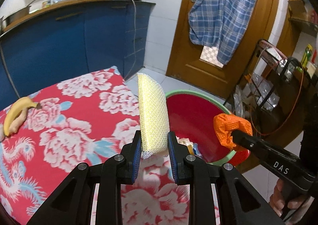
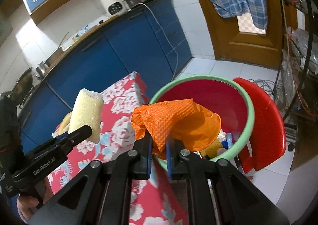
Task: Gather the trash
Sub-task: 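Carry the yellow sponge and orange glove over the red bucket with both tools, then open both tools to drop the sponge and glove into the bucket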
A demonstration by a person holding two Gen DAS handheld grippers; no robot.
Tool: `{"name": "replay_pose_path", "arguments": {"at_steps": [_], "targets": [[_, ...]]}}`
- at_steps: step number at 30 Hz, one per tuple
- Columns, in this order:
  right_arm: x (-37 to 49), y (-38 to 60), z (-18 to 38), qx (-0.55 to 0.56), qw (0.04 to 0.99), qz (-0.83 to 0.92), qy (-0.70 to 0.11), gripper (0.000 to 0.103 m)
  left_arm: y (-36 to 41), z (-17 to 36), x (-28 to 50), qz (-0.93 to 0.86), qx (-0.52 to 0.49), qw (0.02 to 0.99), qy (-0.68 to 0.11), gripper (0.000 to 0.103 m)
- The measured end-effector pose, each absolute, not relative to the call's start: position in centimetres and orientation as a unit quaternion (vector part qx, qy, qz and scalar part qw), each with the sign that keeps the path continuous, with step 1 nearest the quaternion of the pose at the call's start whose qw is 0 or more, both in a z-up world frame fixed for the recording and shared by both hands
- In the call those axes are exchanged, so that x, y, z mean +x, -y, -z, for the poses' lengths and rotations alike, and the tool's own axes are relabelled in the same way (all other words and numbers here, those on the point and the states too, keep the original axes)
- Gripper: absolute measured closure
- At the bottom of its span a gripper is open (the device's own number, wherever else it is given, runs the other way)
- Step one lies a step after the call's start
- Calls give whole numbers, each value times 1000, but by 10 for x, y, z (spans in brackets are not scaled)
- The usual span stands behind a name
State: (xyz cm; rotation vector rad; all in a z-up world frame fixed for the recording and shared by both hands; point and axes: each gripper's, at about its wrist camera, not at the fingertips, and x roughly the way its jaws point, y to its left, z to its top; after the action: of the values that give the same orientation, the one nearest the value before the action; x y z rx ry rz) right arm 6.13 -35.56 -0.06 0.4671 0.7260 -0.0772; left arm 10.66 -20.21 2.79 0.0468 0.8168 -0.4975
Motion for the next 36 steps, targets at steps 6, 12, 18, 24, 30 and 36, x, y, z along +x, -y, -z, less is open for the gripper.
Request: {"name": "replay_pose_path", "arguments": {"at_steps": [6,12,18,24,30,36], "targets": [[65,377,21,247,896,49,-366,86,230,-13,117,257,39,876,-407,77],[69,394,38,263,885,63,-379,84,255,4,125,271,57,863,-423,76],[71,404,49,278,878,68,-385,80,266,15,130,274,61,855,-437,63],[72,406,52,278,876,81,-387,71,263,17,132,262,61,857,-440,53],[69,402,48,275,878,77,-385,70,253,16,128,252,58,859,-441,52],[61,391,42,272,880,65,-384,59,240,10,119,245,48,862,-441,52]]}}
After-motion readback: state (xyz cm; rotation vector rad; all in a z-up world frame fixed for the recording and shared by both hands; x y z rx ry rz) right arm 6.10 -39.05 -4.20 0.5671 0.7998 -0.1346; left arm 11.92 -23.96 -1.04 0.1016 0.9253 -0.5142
